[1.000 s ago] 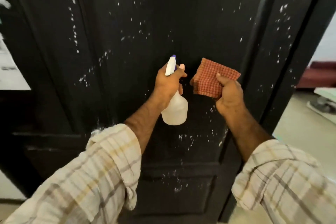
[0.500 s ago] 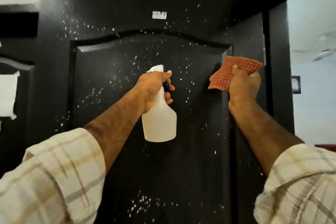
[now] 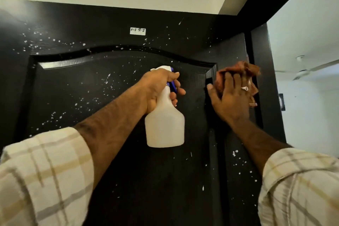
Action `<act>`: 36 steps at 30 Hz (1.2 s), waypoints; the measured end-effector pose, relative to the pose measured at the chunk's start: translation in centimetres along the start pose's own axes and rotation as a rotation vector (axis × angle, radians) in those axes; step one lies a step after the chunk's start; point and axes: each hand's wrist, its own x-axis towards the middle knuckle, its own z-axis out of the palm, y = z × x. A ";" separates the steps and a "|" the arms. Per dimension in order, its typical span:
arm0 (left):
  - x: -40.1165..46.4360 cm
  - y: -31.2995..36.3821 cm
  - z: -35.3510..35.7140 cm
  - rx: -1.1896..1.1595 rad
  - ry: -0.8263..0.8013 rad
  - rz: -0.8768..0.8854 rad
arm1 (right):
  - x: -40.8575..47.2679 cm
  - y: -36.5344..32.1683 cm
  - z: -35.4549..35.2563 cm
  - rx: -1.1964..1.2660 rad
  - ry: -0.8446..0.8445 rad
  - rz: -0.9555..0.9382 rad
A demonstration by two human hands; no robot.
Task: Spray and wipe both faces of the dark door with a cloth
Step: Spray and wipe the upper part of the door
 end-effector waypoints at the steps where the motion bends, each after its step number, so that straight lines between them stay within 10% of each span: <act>1: 0.3 0.4 0.1 -0.001 0.008 0.013 | 0.8 0.0 0.1 -0.049 -0.030 -0.037; 14: 3.0 5.7 4.8 0.071 0.136 0.141 | 6.0 2.1 -0.8 -0.134 -0.170 -0.770; 23: 3.7 5.4 6.7 0.108 0.202 0.140 | 15.4 1.5 -2.1 -0.095 0.000 -0.333; 31: 3.7 5.1 5.4 0.105 0.266 0.136 | 13.6 1.6 -3.1 -0.170 -0.194 -0.897; 36: 4.0 6.3 5.3 0.126 0.279 0.163 | 18.0 2.7 -2.9 -0.135 -0.013 -0.542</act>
